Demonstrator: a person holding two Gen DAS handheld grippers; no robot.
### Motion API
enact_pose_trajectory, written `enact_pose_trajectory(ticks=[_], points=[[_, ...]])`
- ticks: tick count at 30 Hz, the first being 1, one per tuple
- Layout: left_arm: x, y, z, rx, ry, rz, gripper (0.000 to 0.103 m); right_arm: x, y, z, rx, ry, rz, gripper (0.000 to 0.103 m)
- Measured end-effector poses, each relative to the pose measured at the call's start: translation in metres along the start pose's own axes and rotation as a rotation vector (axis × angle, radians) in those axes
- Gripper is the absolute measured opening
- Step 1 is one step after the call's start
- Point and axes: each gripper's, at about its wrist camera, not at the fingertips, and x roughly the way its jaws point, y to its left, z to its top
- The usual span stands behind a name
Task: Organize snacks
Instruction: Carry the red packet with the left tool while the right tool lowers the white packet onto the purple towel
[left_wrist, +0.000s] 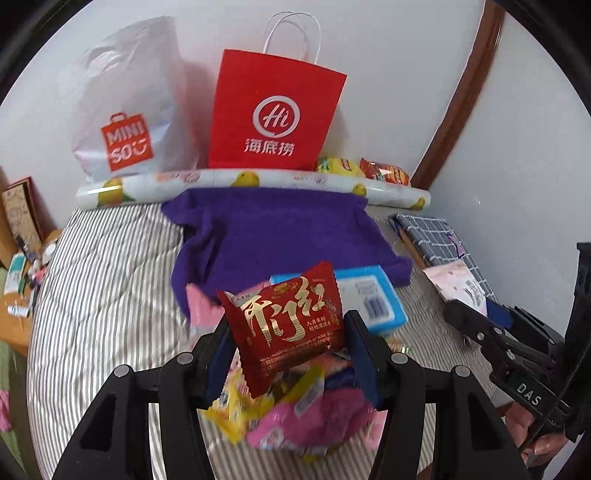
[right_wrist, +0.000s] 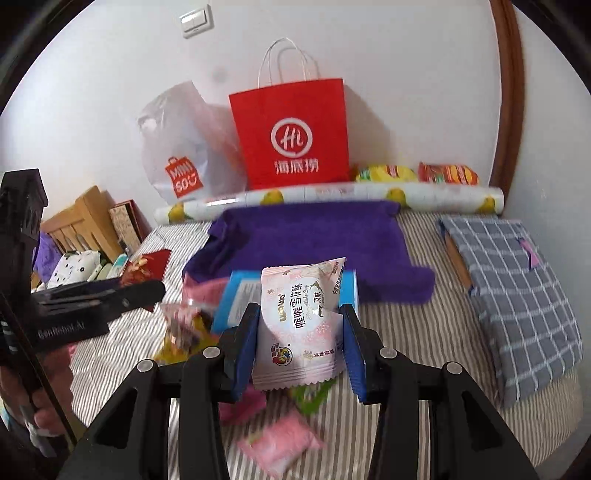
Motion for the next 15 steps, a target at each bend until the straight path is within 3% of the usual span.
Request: enact_pose_trajectory(ticks=[15], points=[[0.041,-0.001,0.091,0.061,-0.023,0.015,0.055,0.073,-0.030,0.085,0.040,-0.018,-0.051,0.043]])
